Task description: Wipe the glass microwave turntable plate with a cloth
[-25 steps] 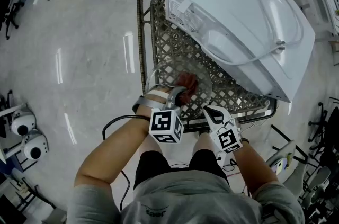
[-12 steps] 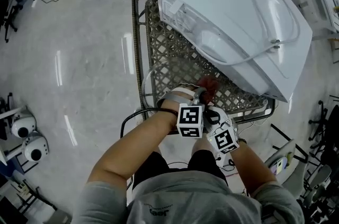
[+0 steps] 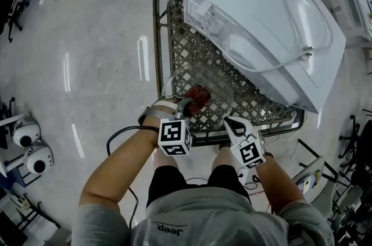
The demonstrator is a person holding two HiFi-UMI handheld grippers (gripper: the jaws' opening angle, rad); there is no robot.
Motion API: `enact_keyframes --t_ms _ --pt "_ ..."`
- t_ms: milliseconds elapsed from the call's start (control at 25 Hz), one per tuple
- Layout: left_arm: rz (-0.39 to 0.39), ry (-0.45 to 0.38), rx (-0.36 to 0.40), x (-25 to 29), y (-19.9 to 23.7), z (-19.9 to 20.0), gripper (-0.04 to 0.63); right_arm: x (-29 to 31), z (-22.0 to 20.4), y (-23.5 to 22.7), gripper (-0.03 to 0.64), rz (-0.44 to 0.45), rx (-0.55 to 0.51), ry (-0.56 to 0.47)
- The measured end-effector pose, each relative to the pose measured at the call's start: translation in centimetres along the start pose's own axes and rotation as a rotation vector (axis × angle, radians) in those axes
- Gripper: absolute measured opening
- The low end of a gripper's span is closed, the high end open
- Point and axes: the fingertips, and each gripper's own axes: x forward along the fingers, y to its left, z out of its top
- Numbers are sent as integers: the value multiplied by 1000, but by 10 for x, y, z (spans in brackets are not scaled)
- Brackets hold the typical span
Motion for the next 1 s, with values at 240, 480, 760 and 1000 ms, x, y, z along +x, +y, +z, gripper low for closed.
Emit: enact_keyframes --t_ms 240,480,760,1000 --pt "29 83 -82 -41 -5 -65 67 -1 1 0 9 1 0 2" --pt "49 104 -81 -49 -5 -73 67 -1 1 0 9 -1 3 5" --pt "26 -78 -25 -34 -13 12 67 -1 2 0 9 -1 -3 0" --pt "-41 -195 127 10 -31 92 67 0 3 3 9 0 -14 -7"
